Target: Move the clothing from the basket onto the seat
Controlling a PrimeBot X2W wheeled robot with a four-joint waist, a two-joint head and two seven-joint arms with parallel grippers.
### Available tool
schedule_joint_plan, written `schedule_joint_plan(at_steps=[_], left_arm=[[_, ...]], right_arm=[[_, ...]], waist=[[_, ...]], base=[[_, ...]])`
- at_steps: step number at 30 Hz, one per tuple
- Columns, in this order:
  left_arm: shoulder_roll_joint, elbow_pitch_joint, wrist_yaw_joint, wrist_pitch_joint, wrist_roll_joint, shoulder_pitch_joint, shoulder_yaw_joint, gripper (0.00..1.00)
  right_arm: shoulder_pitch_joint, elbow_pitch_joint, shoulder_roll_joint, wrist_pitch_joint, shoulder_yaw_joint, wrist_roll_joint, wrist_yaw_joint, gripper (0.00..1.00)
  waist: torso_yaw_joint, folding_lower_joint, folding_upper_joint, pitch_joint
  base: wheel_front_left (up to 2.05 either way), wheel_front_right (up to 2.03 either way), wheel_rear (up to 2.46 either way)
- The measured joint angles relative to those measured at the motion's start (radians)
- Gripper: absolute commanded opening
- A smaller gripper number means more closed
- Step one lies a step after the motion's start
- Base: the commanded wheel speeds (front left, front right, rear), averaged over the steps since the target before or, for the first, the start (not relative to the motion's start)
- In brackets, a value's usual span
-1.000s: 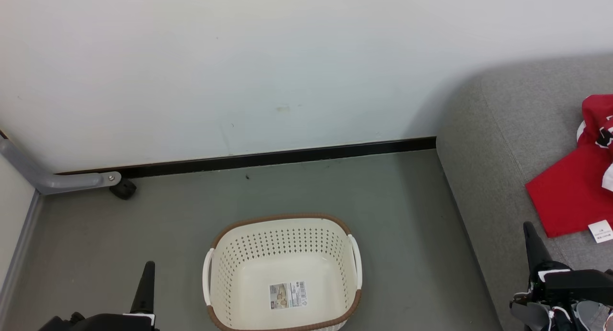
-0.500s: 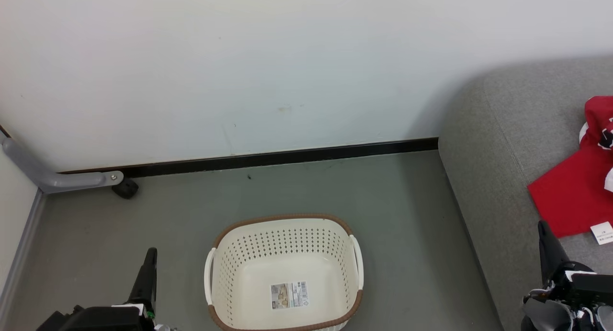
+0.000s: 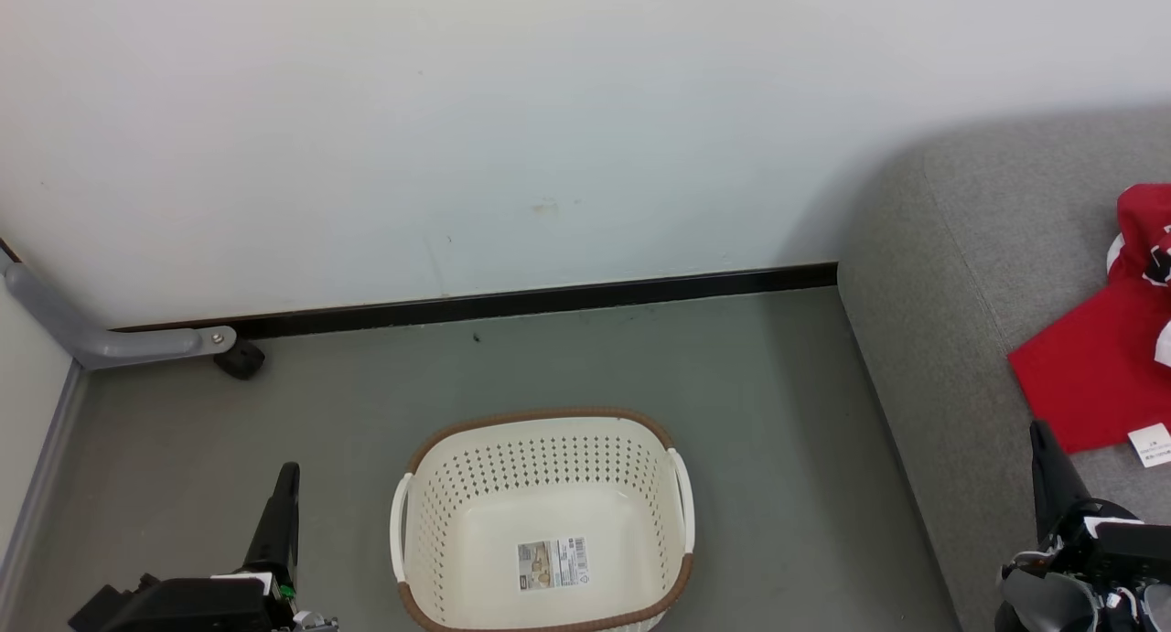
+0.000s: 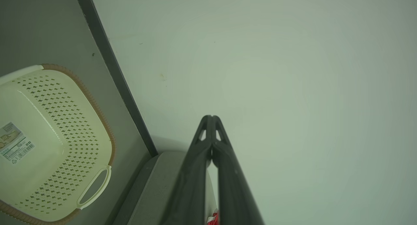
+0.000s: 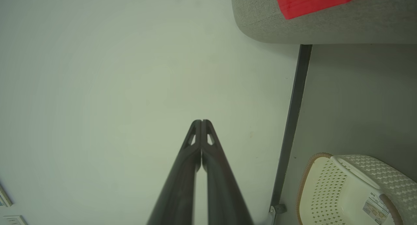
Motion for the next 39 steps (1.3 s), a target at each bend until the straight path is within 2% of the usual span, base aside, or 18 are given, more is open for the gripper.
schedule_joint_plan(at_steps=[39], left_arm=[[0.0, -0.002, 0.0, 0.0, -0.013, 0.0, 0.0, 0.0]], right_arm=[[0.001, -0.001, 0.0, 0.0, 0.0, 0.001, 0.0, 0.0]], waist=[[0.0, 0.0, 0.0, 0.0]], base=[[0.0, 0.0, 0.0]])
